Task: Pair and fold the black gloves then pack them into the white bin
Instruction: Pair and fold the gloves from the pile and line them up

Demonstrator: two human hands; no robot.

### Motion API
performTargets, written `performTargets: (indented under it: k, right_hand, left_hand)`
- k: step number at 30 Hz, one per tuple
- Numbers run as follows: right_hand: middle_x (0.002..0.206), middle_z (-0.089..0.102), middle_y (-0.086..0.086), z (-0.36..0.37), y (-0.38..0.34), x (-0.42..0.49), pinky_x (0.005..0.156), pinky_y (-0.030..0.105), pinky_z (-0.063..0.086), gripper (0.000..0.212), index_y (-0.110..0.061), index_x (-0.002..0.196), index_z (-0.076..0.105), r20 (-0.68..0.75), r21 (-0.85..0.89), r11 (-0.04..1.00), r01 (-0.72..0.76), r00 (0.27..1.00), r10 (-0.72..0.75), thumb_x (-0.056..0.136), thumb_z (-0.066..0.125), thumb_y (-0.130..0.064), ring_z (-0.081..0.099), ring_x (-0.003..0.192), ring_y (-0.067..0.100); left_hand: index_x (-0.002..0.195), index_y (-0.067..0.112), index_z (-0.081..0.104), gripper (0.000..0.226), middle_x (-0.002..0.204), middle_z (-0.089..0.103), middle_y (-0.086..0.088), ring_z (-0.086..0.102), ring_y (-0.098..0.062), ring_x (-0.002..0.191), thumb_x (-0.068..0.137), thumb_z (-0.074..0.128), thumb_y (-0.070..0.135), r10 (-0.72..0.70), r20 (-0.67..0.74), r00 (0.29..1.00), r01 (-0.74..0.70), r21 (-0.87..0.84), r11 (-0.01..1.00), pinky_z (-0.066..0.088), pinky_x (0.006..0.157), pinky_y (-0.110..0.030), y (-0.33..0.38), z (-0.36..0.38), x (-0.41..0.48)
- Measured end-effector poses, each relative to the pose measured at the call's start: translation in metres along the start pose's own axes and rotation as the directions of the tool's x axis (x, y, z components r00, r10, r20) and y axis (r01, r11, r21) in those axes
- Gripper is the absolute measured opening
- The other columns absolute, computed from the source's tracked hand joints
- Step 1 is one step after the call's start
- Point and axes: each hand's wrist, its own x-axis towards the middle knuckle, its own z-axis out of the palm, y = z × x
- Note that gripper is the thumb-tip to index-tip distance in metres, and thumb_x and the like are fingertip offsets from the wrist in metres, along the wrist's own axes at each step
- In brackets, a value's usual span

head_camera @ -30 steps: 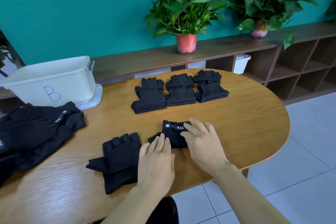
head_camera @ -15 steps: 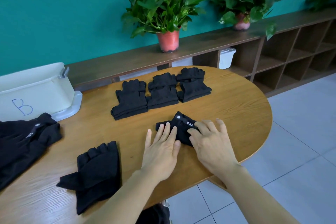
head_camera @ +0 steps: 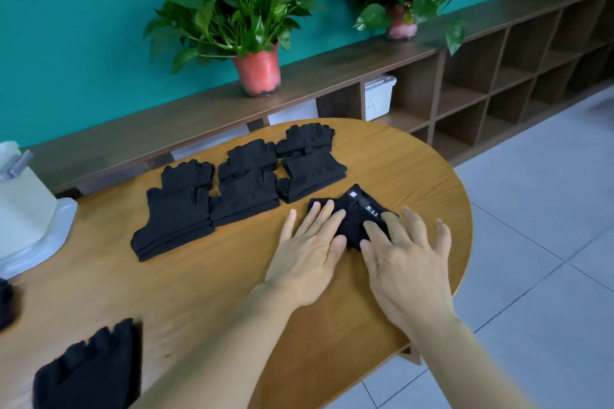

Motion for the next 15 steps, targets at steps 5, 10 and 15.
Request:
performTargets:
  k: [5,10,15]
  right_hand:
    - [0.126,0.060,0.011,0.008,0.003,0.010,0.103,0.062,0.022,0.046,-0.014,0.122,0.063,0.057,-0.029,0.998,-0.063,0.996,0.065,0.098,0.032,-0.038,0.042,0.133,0.037]
    - [0.134,0.055,0.015,0.011,0.001,0.014,0.103,0.062,0.018,0.050,-0.012,0.129,0.059,0.091,-0.048,0.994,-0.095,0.991,0.099,0.098,0.031,-0.039,0.035,0.138,0.038]
    - [0.140,0.051,0.018,0.009,0.001,0.014,0.106,0.060,0.015,0.054,-0.010,0.135,0.055,0.075,-0.040,0.994,-0.097,0.992,0.100,0.097,0.031,-0.040,0.028,0.143,0.039]
  left_hand:
    - [0.157,0.033,0.002,0.055,0.162,-0.011,0.016,-0.020,0.004,0.145,0.104,0.005,0.051,0.068,-0.009,0.998,-0.068,-0.004,0.998,-0.018,0.119,-0.033,-0.006,0.005,0.029]
    - [0.157,0.034,-0.001,0.056,0.162,-0.015,0.014,-0.023,0.000,0.145,0.104,0.003,0.051,0.100,-0.006,0.995,-0.100,0.031,0.995,-0.020,0.119,-0.034,-0.009,0.005,0.045]
    - [0.154,0.034,-0.014,0.056,0.159,-0.028,0.009,-0.031,-0.006,0.144,0.103,0.000,0.051,0.069,-0.061,0.996,-0.062,0.102,0.993,-0.017,0.120,-0.037,-0.006,0.004,0.039]
